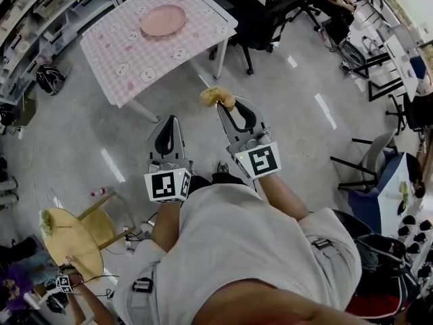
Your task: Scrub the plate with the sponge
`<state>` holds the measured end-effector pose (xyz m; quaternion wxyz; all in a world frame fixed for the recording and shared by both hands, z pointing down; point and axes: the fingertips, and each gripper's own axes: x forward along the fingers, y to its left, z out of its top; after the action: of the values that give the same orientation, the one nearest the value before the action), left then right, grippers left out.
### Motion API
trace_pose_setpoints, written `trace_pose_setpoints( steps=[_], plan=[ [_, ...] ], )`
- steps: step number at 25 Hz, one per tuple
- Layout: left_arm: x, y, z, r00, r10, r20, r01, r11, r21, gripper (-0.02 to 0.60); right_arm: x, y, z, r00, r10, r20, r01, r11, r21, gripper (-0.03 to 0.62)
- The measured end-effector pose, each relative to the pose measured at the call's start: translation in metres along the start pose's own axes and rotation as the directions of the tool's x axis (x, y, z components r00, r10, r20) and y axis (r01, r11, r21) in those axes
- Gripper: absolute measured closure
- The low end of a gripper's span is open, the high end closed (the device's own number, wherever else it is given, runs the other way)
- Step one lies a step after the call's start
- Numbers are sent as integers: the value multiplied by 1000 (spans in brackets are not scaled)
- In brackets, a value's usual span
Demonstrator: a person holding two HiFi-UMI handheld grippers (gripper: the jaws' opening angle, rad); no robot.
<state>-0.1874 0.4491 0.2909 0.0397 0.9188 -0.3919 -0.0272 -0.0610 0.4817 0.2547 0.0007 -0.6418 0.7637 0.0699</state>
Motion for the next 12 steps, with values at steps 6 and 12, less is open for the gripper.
trace_pose_setpoints(
  steps=[6,12],
  plan=[
    [9,-5,5,1000,2,8,-2,999,41,571,2,-9,1,1000,12,8,-12,1000,23,499],
    [9,-16,-3,1000,22,-13,-21,1000,23,547,-7,-22,-8,1000,15,10,-15,1000,16,499]
  ],
)
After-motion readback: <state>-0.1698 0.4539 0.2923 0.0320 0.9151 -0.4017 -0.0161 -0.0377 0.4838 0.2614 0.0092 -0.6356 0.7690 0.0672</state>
